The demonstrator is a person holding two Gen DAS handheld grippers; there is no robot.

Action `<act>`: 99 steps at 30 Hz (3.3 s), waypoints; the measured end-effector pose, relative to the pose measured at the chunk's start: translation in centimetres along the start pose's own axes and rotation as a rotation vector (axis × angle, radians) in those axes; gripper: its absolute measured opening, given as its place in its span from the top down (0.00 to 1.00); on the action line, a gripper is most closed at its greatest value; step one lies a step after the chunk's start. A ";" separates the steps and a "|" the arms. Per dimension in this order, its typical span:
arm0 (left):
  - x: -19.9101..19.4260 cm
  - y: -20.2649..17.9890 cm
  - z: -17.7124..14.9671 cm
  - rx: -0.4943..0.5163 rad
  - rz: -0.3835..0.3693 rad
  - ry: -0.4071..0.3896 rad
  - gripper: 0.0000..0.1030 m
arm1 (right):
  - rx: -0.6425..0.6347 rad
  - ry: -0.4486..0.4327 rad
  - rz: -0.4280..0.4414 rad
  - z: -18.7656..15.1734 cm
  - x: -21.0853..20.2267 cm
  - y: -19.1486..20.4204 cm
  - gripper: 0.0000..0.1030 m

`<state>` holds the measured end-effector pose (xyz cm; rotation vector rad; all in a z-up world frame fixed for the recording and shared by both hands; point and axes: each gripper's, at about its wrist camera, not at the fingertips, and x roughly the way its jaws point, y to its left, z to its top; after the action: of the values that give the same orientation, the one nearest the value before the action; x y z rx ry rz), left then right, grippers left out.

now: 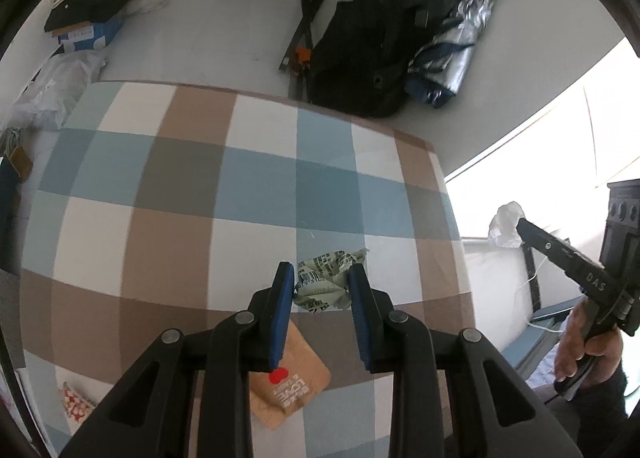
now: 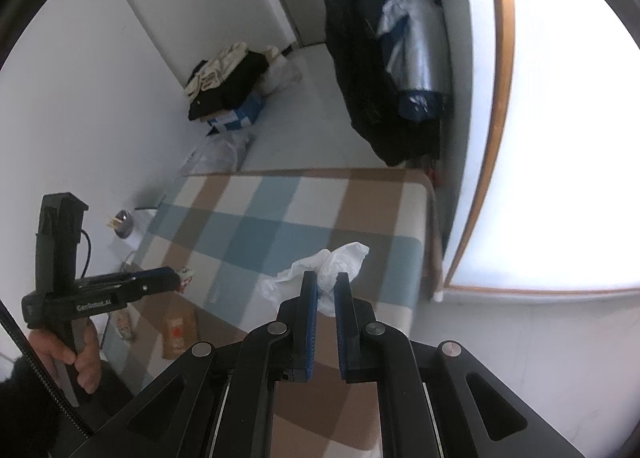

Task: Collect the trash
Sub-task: 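Carry the wrapper and tissue in both grippers over the white bin, then open the right gripper over the bin while the left gripper releases the wrapper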

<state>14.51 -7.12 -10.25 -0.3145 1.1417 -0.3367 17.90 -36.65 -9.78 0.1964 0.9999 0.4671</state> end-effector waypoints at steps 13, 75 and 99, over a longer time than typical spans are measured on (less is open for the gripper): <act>-6.1 2.8 -0.6 -0.116 -0.214 -0.076 0.78 | 0.071 -0.090 0.097 -1.5 -2.7 6.0 0.92; 13.5 -32.0 -10.2 0.526 -0.190 0.297 0.77 | 0.675 0.025 -0.188 -27.4 -10.1 -22.6 0.89; 20.8 -33.4 -14.2 0.557 -0.088 0.602 0.77 | 0.831 0.035 -0.162 -32.0 -10.5 -26.5 0.33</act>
<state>5.93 -47.10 -19.19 0.2509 1.5618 -0.8438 -6.25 -66.60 -28.60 0.8436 1.1897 -0.1187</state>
